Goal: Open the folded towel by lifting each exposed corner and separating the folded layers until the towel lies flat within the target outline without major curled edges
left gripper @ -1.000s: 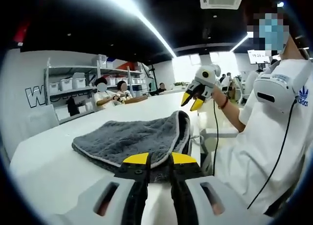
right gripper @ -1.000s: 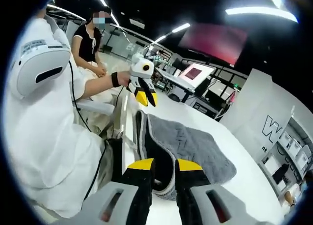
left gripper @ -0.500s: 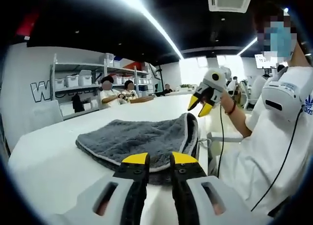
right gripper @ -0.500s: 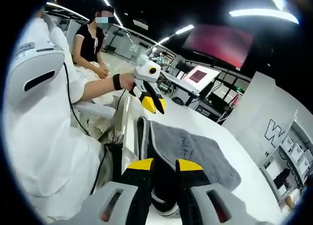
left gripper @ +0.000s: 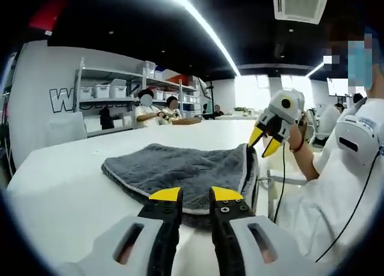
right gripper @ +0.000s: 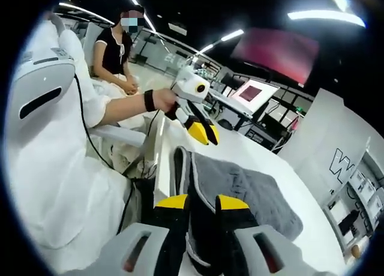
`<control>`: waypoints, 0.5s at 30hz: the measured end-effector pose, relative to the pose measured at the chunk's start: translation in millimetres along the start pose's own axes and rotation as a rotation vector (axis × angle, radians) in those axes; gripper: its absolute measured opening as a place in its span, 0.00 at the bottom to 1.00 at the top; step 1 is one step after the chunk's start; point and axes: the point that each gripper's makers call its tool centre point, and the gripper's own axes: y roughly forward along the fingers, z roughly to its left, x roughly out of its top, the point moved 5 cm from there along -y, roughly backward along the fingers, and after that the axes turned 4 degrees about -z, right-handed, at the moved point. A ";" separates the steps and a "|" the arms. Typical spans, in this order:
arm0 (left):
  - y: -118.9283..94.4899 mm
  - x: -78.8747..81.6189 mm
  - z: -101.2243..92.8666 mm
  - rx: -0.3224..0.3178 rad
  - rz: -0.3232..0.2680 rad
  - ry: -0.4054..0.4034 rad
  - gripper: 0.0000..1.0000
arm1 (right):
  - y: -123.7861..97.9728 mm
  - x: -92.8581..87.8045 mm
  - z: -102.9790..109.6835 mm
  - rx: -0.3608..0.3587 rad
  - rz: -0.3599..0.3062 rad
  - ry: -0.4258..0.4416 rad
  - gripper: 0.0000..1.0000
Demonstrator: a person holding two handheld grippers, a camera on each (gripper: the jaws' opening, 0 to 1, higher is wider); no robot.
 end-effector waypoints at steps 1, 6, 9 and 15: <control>0.1 -0.1 0.6 0.002 0.001 -0.003 0.16 | 0.6 0.2 0.2 0.000 0.000 -0.001 0.11; 1.5 -3.4 9.7 0.040 0.016 -0.030 0.16 | 6.4 2.2 2.6 0.003 0.011 -0.010 0.11; 3.4 -3.6 13.1 0.053 0.013 -0.038 0.17 | 11.1 2.6 4.9 0.015 0.016 -0.013 0.11; 6.7 -3.7 17.7 0.065 0.015 -0.057 0.17 | 14.4 3.9 5.3 0.015 0.019 -0.024 0.11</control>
